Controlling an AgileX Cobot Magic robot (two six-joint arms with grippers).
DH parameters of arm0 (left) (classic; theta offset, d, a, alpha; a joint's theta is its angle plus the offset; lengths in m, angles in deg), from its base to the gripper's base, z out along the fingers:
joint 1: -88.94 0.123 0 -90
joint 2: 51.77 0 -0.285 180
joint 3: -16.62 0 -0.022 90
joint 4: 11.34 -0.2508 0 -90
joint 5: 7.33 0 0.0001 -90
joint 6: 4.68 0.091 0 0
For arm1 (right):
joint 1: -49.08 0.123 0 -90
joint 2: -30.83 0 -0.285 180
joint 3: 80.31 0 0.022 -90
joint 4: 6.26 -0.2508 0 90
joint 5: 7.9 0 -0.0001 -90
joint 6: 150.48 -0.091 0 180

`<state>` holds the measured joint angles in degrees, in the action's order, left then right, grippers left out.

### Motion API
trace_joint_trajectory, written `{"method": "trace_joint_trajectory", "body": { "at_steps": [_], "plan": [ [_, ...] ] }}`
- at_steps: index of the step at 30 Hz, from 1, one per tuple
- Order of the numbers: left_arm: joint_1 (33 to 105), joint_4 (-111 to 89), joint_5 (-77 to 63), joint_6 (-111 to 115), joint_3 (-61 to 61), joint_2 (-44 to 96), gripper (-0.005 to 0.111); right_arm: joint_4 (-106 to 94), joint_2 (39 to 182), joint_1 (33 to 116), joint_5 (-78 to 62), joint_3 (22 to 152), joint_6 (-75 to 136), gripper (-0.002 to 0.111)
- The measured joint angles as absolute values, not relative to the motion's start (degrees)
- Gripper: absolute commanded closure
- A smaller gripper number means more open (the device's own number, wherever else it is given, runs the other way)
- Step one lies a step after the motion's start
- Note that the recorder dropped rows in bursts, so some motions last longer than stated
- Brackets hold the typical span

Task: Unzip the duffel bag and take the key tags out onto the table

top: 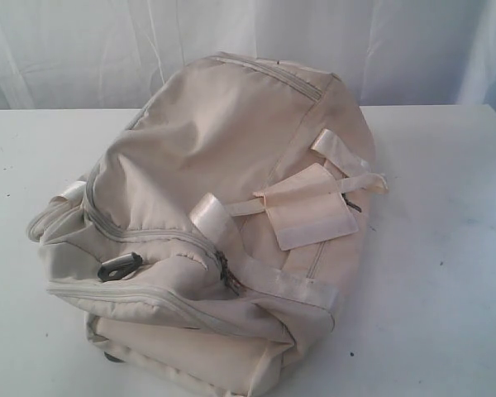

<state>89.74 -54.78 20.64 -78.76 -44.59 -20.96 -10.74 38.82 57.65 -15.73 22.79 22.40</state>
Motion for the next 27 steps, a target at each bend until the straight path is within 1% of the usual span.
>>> {"method": "trace_joint_trajectory", "body": {
  "at_steps": [3, 5, 7, 13, 15, 18, 20, 23, 27],
  "plan": [
    [89.74, -74.23, 29.45, -92.14, -42.23, -12.93, 0.107, -11.72, 38.82, 57.65, -11.8, 22.79, 19.04, 0.108],
    [89.74, -83.62, 33.36, -100.24, -41.72, -8.42, 0.102, -11.79, 38.82, 57.65, -9.04, 22.79, 17.11, 0.108],
    [89.74, -89.43, 34.5, -106.7, -41.63, -5.3, 0.091, -11.92, 38.82, 57.65, -6.44, 22.79, 15.51, 0.108],
    [89.74, -97.99, 35.11, -117.3, -41.63, -3.24, 0.048, -13.65, 38.82, 57.65, 0.07, 22.79, 9.05, 0.108],
    [89.74, -100.03, 35.11, -121.8, -41.63, -3.24, 0.042, -15.35, 38.82, 57.65, 1.16, 22.79, 4.2, 0.108],
    [89.74, -103.93, 36.24, -124.36, -41.63, -3.24, 0.044, -16.46, 38.82, 57.65, 1.43, 22.79, -3.34, 0.108],
    [89.74, -106.17, 37.27, -124.88, -41.63, -3.24, 0.044, -16.46, 38.73, 57.87, -4.72, 23.79, -4.59, 0.108],
    [89.74, -107.84, 37.61, -125.13, -41.63, -3.13, 0.044, -16.33, 39.08, 58.95, -15.21, 27.75, 1.5, 0.108],
    [89.74, -108.27, 38.31, -125.38, -42.12, -1.58, 0.044, -18.46, 45.23, 60.87, -19.65, 34.58, 16.18, 0.108]
  ]
}}
